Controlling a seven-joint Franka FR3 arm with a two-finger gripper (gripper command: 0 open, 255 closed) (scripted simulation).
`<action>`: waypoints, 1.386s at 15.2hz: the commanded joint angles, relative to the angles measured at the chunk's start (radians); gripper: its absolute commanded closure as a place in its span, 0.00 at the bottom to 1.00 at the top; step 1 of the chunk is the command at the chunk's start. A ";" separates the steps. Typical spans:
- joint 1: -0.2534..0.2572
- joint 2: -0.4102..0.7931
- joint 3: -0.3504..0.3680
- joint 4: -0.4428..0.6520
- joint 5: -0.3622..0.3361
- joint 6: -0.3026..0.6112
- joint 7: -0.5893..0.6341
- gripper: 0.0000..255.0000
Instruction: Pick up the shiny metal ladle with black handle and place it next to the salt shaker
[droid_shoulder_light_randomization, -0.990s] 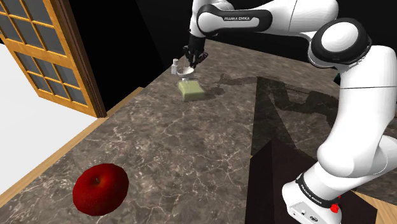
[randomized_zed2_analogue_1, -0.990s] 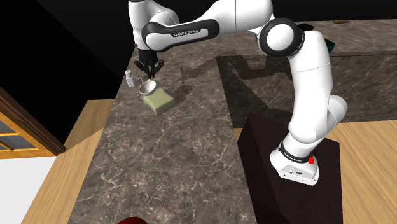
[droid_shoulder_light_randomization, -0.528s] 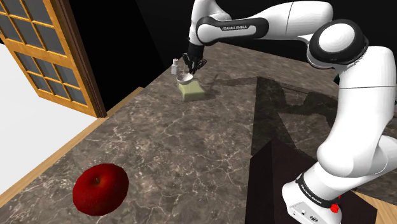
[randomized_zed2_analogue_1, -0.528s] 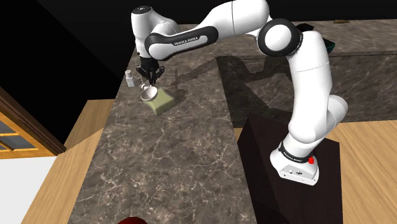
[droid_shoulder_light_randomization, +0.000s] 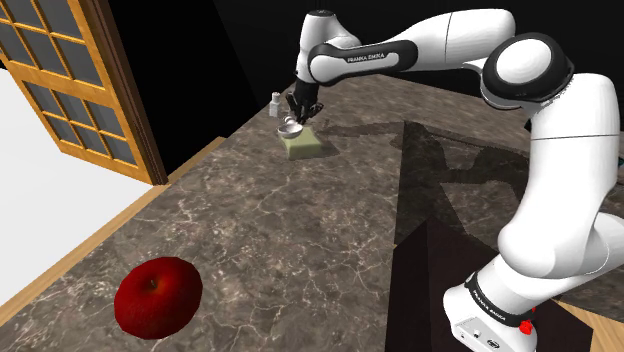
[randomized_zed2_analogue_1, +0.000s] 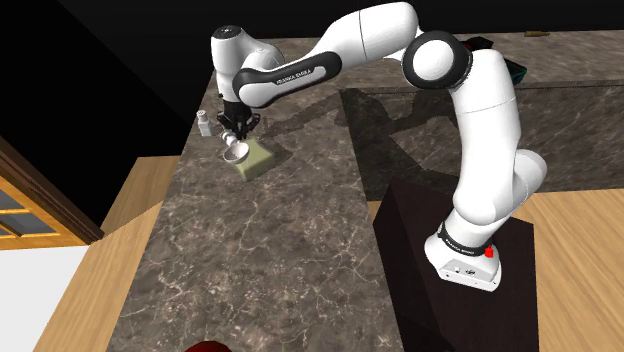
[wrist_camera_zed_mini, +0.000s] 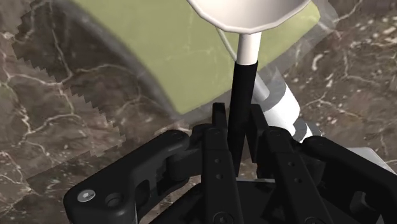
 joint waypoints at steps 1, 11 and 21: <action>0.003 0.018 -0.007 -0.019 -0.008 0.020 0.007 1.00; 0.016 0.039 -0.038 -0.047 -0.018 0.073 0.018 1.00; 0.020 0.015 -0.041 -0.045 0.005 0.057 0.007 0.00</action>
